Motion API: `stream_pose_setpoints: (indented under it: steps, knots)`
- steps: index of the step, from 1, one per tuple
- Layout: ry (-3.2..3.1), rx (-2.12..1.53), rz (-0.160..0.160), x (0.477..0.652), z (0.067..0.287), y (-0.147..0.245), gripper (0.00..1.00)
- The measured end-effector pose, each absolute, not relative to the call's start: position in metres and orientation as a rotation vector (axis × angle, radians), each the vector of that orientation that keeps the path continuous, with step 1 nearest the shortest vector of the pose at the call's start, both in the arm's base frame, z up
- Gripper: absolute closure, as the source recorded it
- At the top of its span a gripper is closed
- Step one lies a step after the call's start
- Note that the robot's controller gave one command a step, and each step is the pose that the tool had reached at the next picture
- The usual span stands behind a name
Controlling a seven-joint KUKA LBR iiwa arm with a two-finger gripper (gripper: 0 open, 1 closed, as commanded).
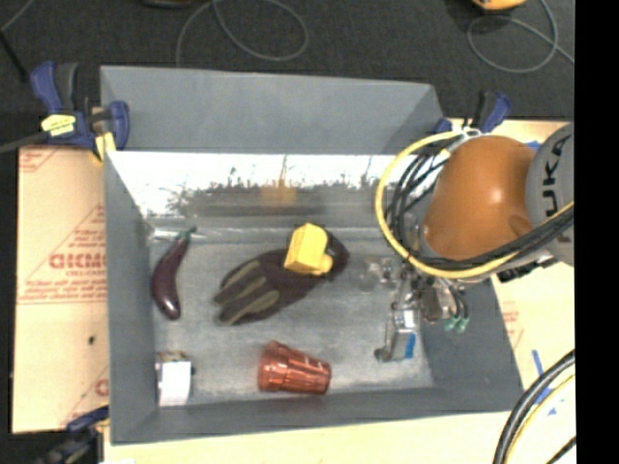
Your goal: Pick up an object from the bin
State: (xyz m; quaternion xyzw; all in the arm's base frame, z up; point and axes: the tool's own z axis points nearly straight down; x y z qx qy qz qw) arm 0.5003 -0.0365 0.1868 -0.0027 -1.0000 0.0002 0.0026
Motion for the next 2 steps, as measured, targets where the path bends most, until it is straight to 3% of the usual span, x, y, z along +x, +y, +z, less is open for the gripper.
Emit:
stream_pose_setpoints:
  steps: [1, 2]
  knots:
    - [-3.144, -0.007, 0.001, 0.502, 0.191, -0.036, 0.00]
    - [-3.148, 0.076, 0.004, 0.529, 0.166, -0.007, 0.00]
